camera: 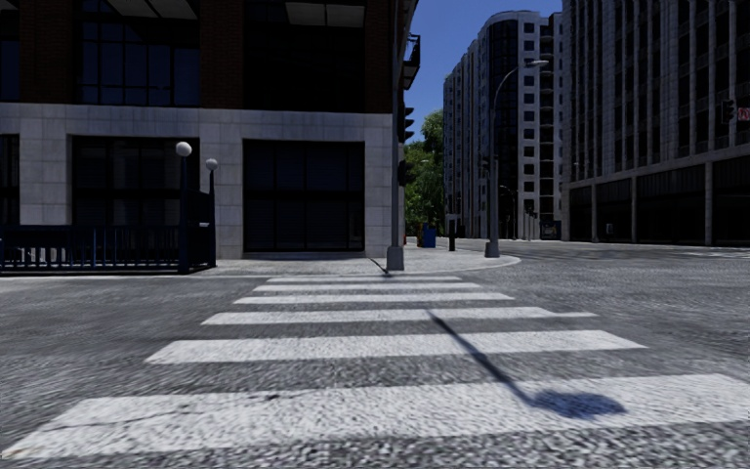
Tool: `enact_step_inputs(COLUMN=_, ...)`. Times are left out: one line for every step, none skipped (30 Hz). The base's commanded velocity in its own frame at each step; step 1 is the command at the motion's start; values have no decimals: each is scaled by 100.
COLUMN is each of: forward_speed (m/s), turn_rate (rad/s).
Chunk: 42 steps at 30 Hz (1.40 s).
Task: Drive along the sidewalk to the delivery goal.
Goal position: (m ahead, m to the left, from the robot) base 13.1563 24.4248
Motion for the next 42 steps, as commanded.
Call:
enact_step_inputs(forward_speed=157, turn_rate=0)
enact_step_inputs(forward_speed=157, turn_rate=0)
enact_step_inputs(forward_speed=157, turn_rate=0)
enact_step_inputs(forward_speed=157, turn_rate=0)
enact_step_inputs(forward_speed=157, turn_rate=0)
enact_step_inputs(forward_speed=157, turn_rate=0)
enact_step_inputs(forward_speed=157, turn_rate=10)
enact_step_inputs(forward_speed=157, turn_rate=23)
enact_step_inputs(forward_speed=157, turn_rate=23)
enact_step_inputs(forward_speed=157, turn_rate=38)
enact_step_inputs(forward_speed=157, turn_rate=54)
enact_step_inputs(forward_speed=157, turn_rate=59)
enact_step_inputs(forward_speed=157, turn_rate=59)
enact_step_inputs(forward_speed=157, turn_rate=60)
enact_step_inputs(forward_speed=157, turn_rate=53)
enact_step_inputs(forward_speed=157, turn_rate=27)
enact_step_inputs(forward_speed=157, turn_rate=10)
enact_step_inputs(forward_speed=157, turn_rate=4)
enact_step_inputs(forward_speed=157, turn_rate=4)
enact_step_inputs(forward_speed=157, turn_rate=3)
enact_step_inputs(forward_speed=157, turn_rate=2)
enact_step_inputs(forward_speed=157, turn_rate=2)
enact_step_inputs(forward_speed=157, turn_rate=1)
enact_step_inputs(forward_speed=157, turn_rate=1)
enact_step_inputs(forward_speed=157, turn_rate=1)
enact_step_inputs(forward_speed=157, turn_rate=1)
enact_step_inputs(forward_speed=157, turn_rate=1)
enact_step_inputs(forward_speed=157, turn_rate=1)
enact_step_inputs(forward_speed=157, turn_rate=1)
enact_step_inputs(forward_speed=157, turn_rate=1)
enact_step_inputs(forward_speed=157, turn_rate=1)
enact_step_inputs(forward_speed=157, turn_rate=1)
enact_step_inputs(forward_speed=157, turn_rate=1)
enact_step_inputs(forward_speed=157, turn_rate=1)
enact_step_inputs(forward_speed=157, turn_rate=1)
enact_step_inputs(forward_speed=157, turn_rate=1)
enact_step_inputs(forward_speed=157, turn_rate=1)
enact_step_inputs(forward_speed=157, turn_rate=1)
enact_step_inputs(forward_speed=157, turn_rate=1)
enact_step_inputs(forward_speed=157, turn_rate=1)
enact_step_inputs(forward_speed=157, turn_rate=1)
enact_step_inputs(forward_speed=157, turn_rate=1)
